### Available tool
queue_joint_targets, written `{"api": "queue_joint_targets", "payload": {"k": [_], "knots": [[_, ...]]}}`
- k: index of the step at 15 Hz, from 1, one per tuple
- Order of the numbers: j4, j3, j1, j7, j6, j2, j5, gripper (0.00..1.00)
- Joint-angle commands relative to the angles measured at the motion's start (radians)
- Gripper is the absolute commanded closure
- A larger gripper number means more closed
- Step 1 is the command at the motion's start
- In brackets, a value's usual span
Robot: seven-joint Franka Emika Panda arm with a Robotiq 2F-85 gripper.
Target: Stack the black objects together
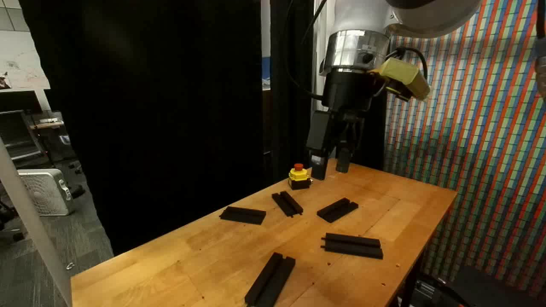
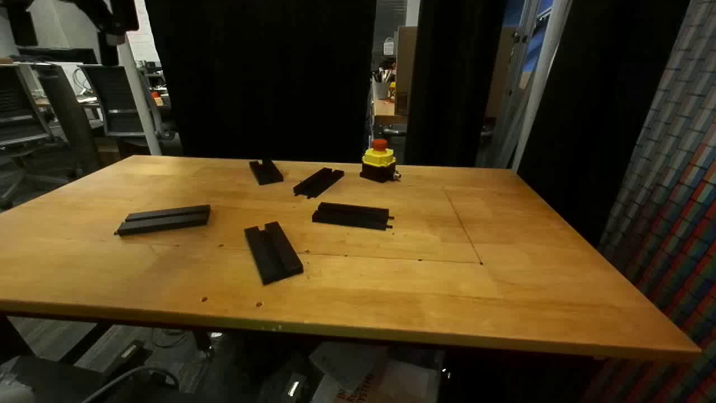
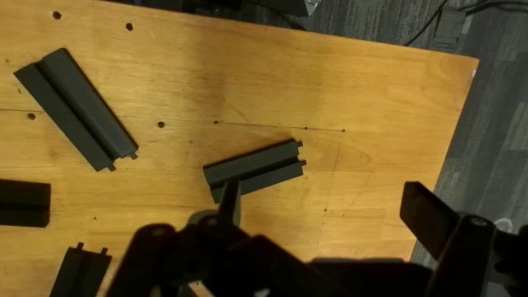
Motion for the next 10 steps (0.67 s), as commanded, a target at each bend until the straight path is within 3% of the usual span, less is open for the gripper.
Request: {"api": "queue_joint_targets", "payload": {"k": [1, 6, 10], "knots": [[0.007, 0.010, -0.013, -0.005, -0.004, 0.000, 0.006, 0.00], [0.018, 0.010, -0.013, -0.005, -0.004, -0.008, 0.006, 0.00], [0.049, 0.009, -0.045, 0.020, 0.042, 0.093, 0.003, 0.00]]}}
